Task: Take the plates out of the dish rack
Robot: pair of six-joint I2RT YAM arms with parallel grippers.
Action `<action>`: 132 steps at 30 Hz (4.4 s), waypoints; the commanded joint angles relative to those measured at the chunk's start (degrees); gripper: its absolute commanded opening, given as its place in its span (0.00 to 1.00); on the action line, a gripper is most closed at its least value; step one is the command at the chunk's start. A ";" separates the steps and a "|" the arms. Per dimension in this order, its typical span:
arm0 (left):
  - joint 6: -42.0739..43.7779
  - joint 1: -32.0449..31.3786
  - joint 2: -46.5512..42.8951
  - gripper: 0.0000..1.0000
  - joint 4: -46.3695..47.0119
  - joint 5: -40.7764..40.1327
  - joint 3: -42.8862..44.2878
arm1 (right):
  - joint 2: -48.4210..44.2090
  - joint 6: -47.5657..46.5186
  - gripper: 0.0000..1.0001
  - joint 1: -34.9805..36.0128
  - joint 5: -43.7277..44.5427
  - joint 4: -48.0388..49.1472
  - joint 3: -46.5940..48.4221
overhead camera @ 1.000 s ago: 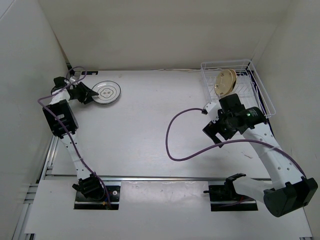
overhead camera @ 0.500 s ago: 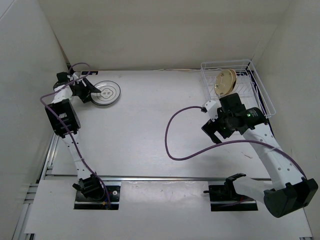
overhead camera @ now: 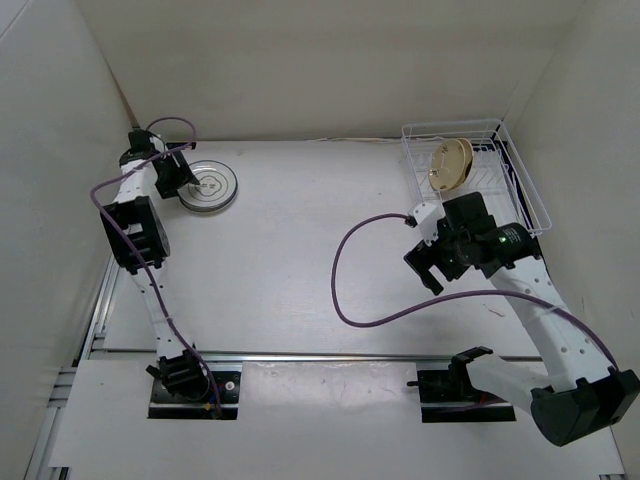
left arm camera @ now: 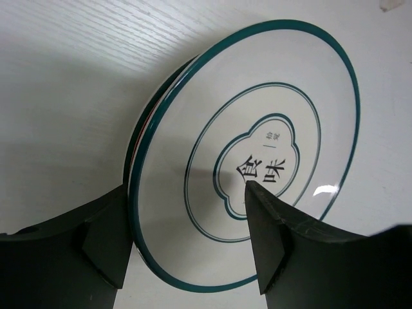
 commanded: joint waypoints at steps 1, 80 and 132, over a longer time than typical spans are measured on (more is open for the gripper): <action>2.40 -0.97 -6.70 0.76 -1.46 -10.07 0.99 | -0.20 2.02 1.00 -0.23 0.76 2.69 3.17; 20.33 -5.02 -59.62 0.96 -13.86 18.21 -33.11 | 73.37 19.96 0.29 -27.38 -2.38 19.48 68.65; 7.76 -5.02 -48.55 1.00 -8.24 50.91 -32.85 | 44.01 19.26 0.00 -4.54 -63.83 6.73 41.66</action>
